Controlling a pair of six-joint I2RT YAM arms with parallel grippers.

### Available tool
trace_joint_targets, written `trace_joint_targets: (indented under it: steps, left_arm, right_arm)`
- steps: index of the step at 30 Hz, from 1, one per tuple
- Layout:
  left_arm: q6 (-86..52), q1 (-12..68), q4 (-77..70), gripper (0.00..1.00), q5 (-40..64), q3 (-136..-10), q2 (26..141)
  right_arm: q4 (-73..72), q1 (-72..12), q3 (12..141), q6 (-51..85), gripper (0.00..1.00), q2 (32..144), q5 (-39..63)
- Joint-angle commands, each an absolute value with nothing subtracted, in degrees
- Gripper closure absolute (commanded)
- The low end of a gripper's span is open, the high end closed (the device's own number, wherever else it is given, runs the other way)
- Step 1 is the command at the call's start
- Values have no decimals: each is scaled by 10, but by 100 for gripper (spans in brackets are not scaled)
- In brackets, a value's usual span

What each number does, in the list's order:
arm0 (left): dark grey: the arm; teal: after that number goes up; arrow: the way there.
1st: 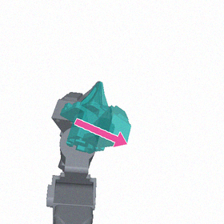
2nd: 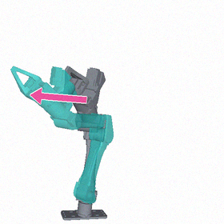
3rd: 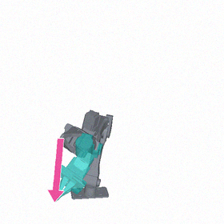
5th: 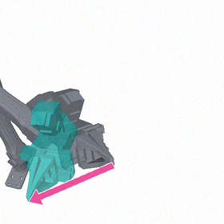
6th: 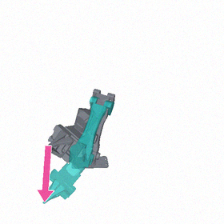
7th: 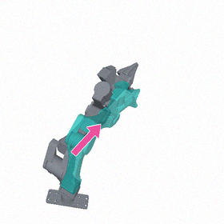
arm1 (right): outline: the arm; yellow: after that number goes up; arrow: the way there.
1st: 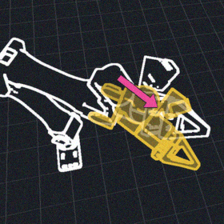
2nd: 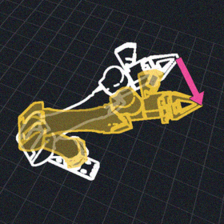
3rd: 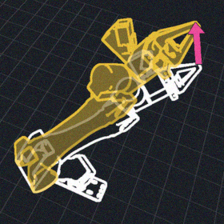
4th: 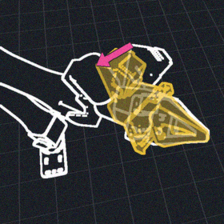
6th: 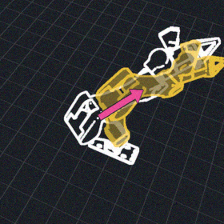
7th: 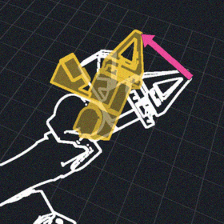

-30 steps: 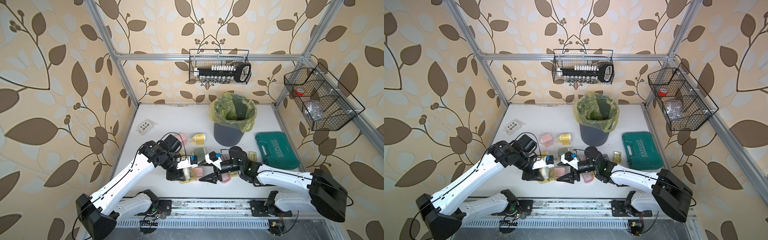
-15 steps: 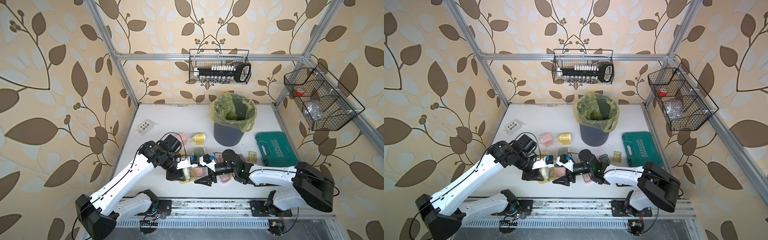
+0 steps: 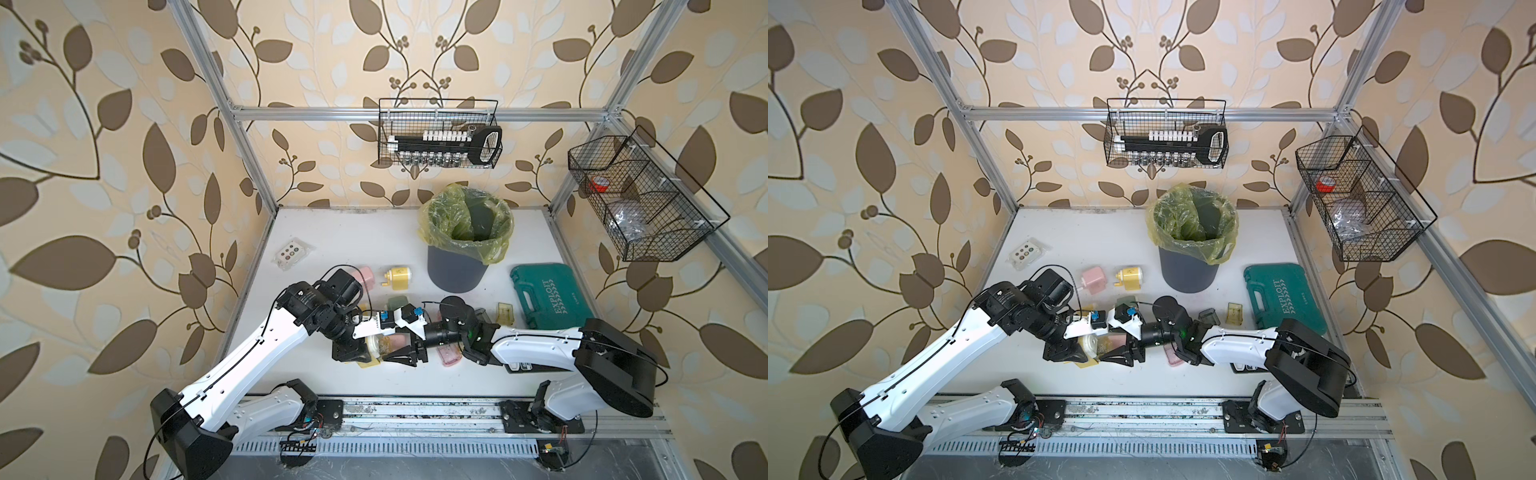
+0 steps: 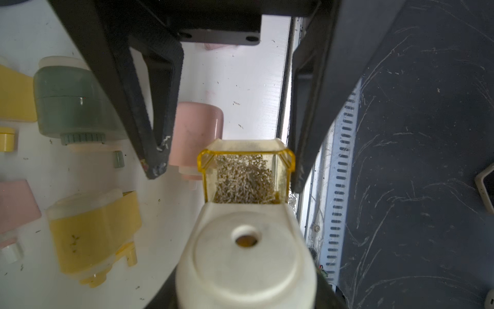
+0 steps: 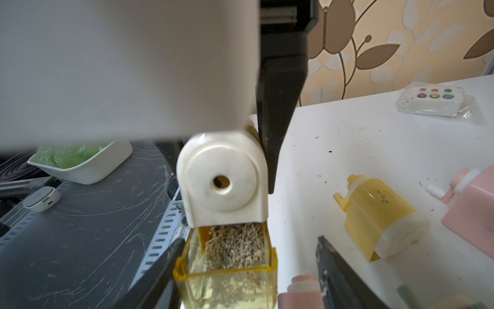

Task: Take out the pencil sharpener tray and clean the shavings
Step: Open the container of the pencil sharpener.

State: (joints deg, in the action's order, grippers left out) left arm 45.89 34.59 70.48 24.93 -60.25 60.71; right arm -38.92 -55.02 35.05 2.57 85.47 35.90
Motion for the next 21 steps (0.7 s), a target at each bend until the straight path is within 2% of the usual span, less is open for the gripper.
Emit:
trace_joint_targets:
  steps: [1, 12, 21]
  left_arm:
    - [453, 352, 710, 100, 257, -628, 601]
    - [452, 352, 710, 100, 256, -628, 603]
    - [453, 352, 708, 100, 257, -631, 608]
  right_arm:
    - [-396, -556, 368, 33, 30, 864, 379]
    - [-374, -573, 360, 23, 36, 859, 383]
    - [-376, -576, 363, 25, 51, 861, 374]
